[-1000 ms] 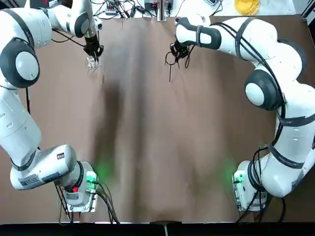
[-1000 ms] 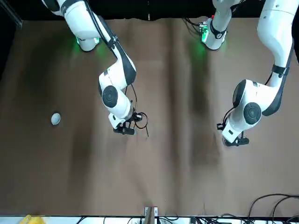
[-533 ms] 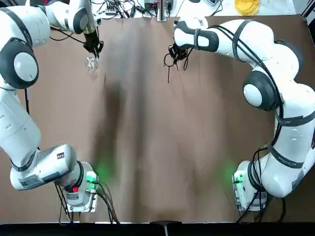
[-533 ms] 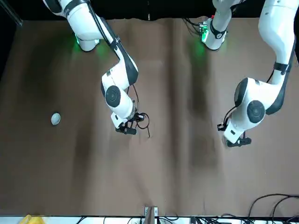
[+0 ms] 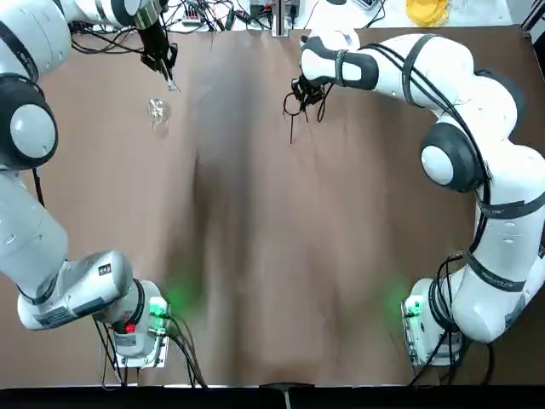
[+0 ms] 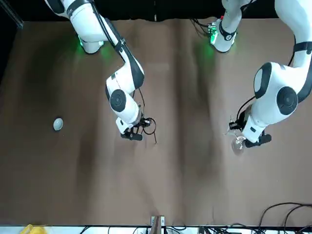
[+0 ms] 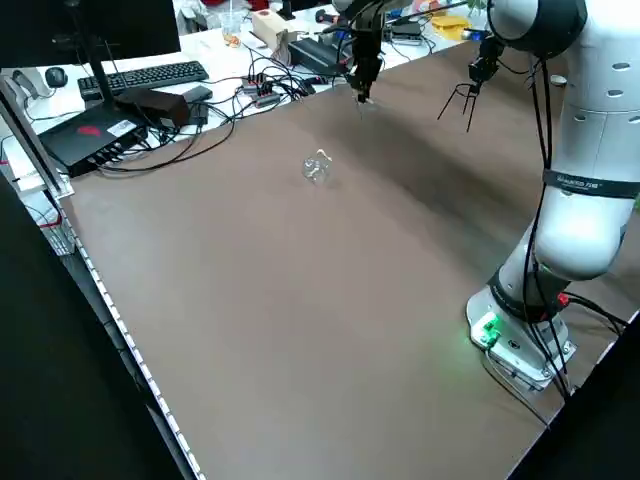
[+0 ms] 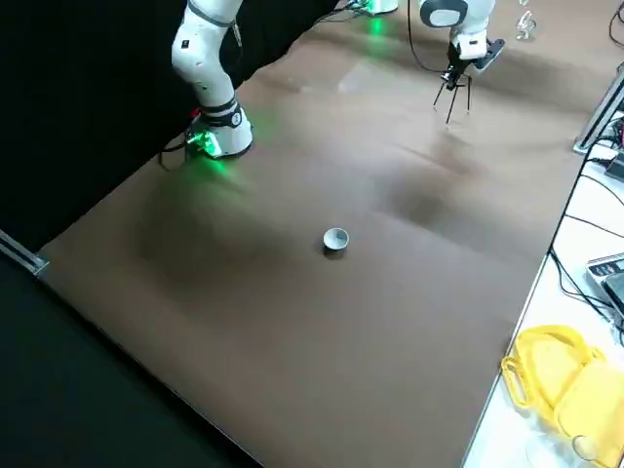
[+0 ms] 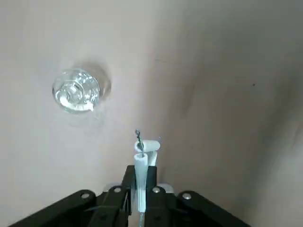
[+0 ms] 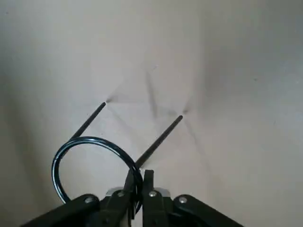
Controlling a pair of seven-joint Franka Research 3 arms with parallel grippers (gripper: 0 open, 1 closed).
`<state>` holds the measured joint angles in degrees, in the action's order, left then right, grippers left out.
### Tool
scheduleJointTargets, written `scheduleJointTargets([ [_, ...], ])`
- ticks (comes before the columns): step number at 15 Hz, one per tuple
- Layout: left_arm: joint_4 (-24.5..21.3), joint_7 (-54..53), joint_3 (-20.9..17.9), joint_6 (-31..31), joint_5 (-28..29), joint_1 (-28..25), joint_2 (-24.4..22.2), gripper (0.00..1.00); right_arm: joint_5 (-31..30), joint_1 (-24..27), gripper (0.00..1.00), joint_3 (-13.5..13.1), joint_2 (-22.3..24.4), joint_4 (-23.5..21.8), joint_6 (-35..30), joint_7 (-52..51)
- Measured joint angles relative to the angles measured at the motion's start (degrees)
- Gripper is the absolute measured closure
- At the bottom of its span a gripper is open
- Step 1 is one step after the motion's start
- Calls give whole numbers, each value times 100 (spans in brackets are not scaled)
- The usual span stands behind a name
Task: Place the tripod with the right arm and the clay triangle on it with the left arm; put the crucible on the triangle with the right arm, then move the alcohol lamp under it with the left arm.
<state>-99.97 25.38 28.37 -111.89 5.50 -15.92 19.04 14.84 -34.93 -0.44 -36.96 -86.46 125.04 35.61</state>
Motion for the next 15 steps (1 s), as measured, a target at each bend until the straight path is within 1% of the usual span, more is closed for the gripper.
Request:
scheduleJointTargets([
  [3,152,299,167,100,-55,2,-19,88,3,-28,93,33,-9,0,0,8],
  [6,239,632,337,100,-298,2,-18,88,6,-55,93,47,-27,0,0,13],
  [7,308,827,459,100,-425,4,-18,88,7,-62,93,58,-44,0,0,15],
  [8,323,897,508,101,-486,10,-18,88,8,-63,92,58,-51,0,1,16],
  [9,325,958,542,102,-542,26,-17,88,9,-63,88,58,-52,0,2,17],
  [10,325,1001,568,103,-615,50,-11,88,10,-63,88,58,-52,4,3,17],
  [11,325,1033,584,102,-709,83,0,88,10,-62,85,57,-52,14,3,17],
  [15,327,1095,602,98,-1256,264,55,88,11,-62,50,56,-50,86,1,20],
])
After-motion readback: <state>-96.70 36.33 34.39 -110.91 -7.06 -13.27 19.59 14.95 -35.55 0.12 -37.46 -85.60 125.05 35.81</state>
